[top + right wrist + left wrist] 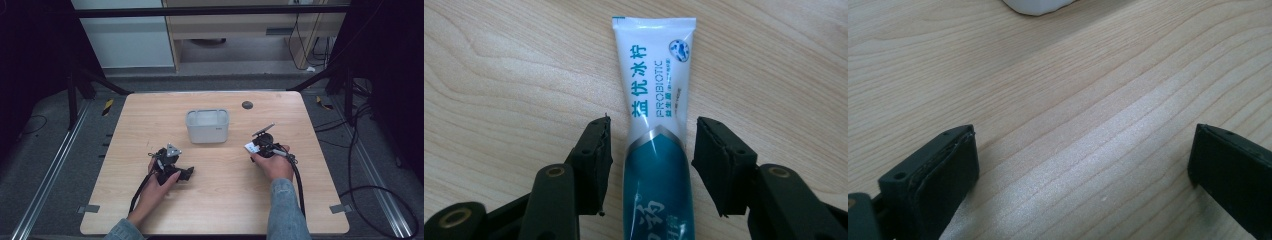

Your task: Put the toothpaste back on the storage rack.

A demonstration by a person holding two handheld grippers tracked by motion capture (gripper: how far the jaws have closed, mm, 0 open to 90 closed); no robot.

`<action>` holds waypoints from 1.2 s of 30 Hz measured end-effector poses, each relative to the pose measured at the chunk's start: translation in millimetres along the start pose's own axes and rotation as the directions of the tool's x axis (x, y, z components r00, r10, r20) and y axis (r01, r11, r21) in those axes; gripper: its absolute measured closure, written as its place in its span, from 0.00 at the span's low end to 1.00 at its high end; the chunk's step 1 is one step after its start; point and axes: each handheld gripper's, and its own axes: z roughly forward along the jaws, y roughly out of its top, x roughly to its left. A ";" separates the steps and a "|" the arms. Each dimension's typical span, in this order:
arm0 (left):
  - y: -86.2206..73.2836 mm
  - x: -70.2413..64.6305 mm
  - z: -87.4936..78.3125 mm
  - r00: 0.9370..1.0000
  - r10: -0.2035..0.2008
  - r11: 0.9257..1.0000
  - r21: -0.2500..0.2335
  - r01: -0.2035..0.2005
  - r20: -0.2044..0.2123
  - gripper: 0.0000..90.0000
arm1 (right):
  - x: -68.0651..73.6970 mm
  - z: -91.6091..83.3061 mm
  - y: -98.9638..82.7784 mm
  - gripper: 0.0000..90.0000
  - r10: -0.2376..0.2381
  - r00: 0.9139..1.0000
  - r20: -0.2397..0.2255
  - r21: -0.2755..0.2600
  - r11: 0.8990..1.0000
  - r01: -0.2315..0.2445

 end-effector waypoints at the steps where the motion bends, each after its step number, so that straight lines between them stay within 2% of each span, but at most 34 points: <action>1: 0.0 0.0 0.0 1.000 0.000 1.000 0.000 0.000 0.000 0.00 | -0.2 0.9 0.2 0.55 0.000 1.000 -0.004 -0.001 1.000 0.000; 15: 0.0 0.0 0.0 1.000 0.000 1.000 0.000 0.000 0.000 0.00 | -1.7 10.1 0.8 0.57 -0.001 1.000 -0.009 0.029 1.000 0.001; 21: 0.0 0.0 0.0 1.000 0.000 1.000 0.000 0.000 0.000 0.00 | -4.0 10.5 -1.6 0.61 0.025 0.999 -0.033 0.014 1.000 -0.025; 29: 0.0 -0.1 0.0 1.000 0.000 1.000 0.000 0.000 0.000 0.00 | -5.7 10.0 -1.6 0.64 0.006 0.999 -0.049 0.017 1.000 -0.005; 36: 0.0 0.0 0.0 1.000 0.000 1.000 0.000 0.000 0.000 0.00 | -4.5 8.7 1.6 0.70 -0.030 0.998 -0.053 0.063 0.997 0.033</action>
